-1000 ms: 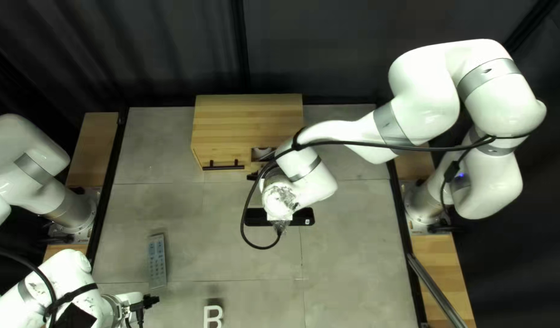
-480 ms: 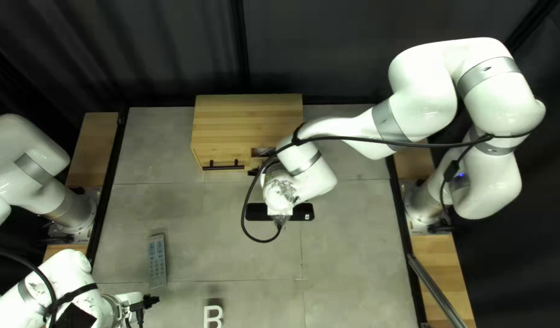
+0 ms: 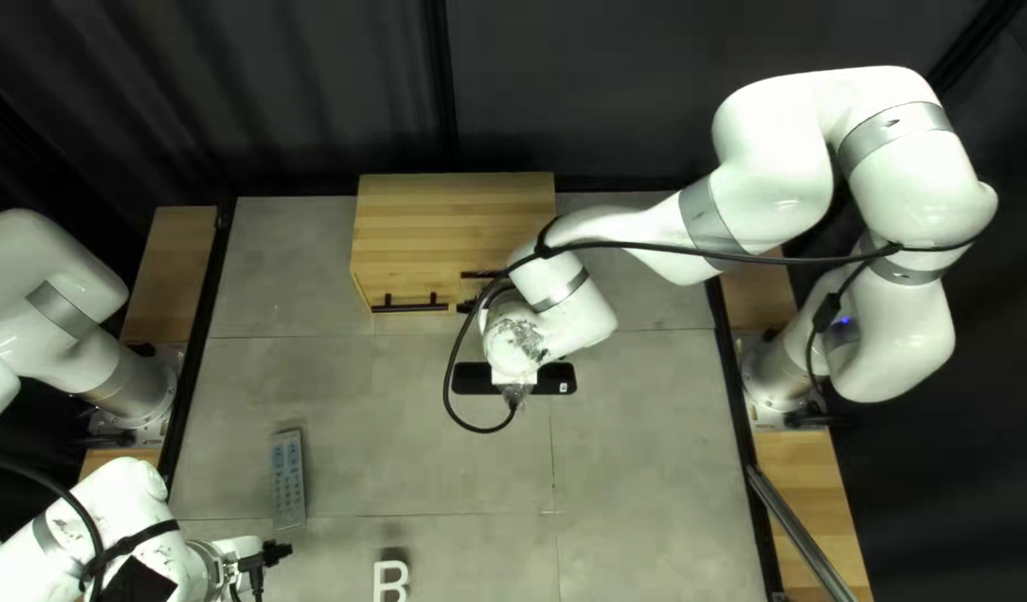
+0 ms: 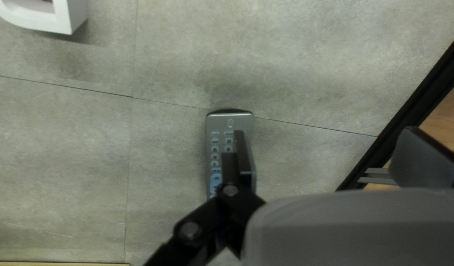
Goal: Open drawers and place objects into drawer and close
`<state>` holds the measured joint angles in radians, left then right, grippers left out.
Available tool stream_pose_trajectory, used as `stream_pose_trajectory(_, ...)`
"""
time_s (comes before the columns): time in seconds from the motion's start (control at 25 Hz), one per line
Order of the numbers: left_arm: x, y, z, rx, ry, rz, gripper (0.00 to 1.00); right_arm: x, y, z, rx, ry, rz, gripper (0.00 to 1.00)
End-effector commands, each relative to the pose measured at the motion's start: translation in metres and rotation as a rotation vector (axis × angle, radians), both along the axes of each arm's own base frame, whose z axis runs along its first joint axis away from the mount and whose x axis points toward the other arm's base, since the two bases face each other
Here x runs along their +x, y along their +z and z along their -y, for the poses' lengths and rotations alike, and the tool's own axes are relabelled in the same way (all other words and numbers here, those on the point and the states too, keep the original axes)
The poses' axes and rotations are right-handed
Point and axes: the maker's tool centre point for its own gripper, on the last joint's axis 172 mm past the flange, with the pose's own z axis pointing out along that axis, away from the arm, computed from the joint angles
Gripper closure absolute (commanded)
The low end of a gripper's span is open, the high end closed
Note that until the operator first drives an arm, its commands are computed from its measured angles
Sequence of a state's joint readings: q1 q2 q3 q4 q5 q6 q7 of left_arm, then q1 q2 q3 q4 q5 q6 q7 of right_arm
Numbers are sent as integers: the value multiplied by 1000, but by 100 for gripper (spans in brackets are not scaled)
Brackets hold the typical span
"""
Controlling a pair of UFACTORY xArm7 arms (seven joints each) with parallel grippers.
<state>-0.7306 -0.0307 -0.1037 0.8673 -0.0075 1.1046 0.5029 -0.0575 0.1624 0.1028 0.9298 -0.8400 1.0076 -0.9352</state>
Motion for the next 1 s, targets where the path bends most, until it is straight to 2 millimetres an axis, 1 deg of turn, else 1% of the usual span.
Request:
stream_pose_trajectory(0.04, 0, 0, 0, 0, 0, 0, 0, -1, 1, 4, -6, 0, 0, 0)
stream_pose_trajectory(0.32, 0, 0, 0, 0, 0, 0, 0, -3, 2, 11, -14, 5, 5, 0)
stream_pose_trajectory(0.72, 0, 0, 0, 0, 0, 0, 0, -3, 3, 16, -19, 11, 3, 0)
stream_pose_trajectory(0.88, 0, 0, 0, 0, 0, 0, 0, -3, 2, 17, -18, 13, 5, 0)
stream_pose_trajectory(1.0, 0, 0, 0, 0, 0, 0, 0, -3, 4, 12, -16, 18, 8, 0)
